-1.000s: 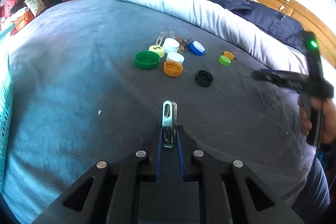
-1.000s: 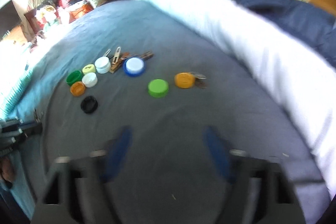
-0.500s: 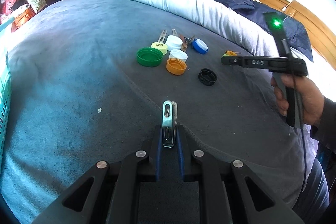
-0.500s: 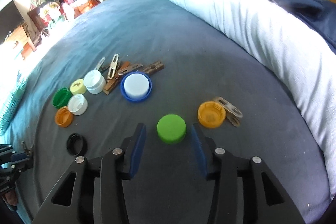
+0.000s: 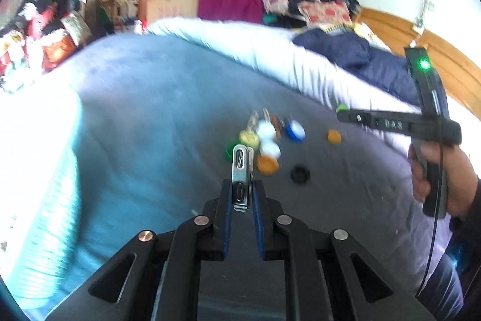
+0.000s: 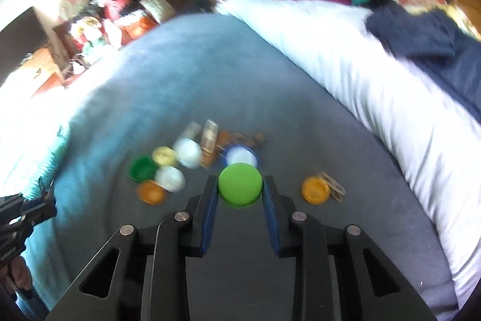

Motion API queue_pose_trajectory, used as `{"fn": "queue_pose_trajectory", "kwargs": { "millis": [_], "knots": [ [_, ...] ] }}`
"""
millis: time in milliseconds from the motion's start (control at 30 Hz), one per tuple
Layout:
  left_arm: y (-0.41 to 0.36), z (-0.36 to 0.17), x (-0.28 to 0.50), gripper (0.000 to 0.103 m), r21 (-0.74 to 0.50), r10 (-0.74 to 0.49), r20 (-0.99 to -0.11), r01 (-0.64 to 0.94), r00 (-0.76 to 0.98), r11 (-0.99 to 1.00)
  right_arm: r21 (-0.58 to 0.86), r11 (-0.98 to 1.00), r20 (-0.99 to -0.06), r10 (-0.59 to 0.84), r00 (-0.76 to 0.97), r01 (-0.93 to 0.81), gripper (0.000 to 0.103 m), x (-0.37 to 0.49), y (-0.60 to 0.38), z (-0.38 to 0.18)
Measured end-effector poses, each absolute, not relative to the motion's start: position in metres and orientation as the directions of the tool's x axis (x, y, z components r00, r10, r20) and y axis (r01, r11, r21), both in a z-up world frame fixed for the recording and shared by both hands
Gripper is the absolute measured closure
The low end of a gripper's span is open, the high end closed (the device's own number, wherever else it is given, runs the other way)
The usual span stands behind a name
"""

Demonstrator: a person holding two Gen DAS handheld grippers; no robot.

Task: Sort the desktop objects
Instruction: 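Carry the green cap in the right gripper while the left carries a metal clip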

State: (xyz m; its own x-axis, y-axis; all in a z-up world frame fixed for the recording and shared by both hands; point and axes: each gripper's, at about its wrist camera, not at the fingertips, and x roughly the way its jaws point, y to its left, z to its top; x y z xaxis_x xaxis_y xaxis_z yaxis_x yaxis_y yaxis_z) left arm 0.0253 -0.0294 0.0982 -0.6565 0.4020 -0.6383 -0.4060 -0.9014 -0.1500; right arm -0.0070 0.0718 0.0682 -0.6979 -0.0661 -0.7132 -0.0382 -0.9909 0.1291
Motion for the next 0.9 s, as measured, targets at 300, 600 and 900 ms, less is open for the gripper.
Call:
{"fn": "queue_pose_trajectory", "kwargs": {
  "millis": [300,600,900],
  "knots": [
    [-0.101,0.169,0.029,0.09,-0.099,0.272,-0.57,-0.264,-0.775,-0.96,0.154,-0.98,-0.631,-0.198,-0.75,0.128,0.075,-0.028,-0.015,0.141],
    [-0.18,0.197,0.042,0.09,-0.064,0.104,-0.548,-0.082,-0.83,-0.995,0.164,-0.947,-0.575,-0.319,-0.753,0.276,0.075,-0.051,-0.116,0.197],
    [-0.24,0.208,0.038,0.09,-0.048,0.014,-0.539,0.014,-0.842,-0.999,0.156,-0.915,-0.578,-0.391,-0.717,0.373,0.075,-0.078,-0.201,0.219]
  ]
}}
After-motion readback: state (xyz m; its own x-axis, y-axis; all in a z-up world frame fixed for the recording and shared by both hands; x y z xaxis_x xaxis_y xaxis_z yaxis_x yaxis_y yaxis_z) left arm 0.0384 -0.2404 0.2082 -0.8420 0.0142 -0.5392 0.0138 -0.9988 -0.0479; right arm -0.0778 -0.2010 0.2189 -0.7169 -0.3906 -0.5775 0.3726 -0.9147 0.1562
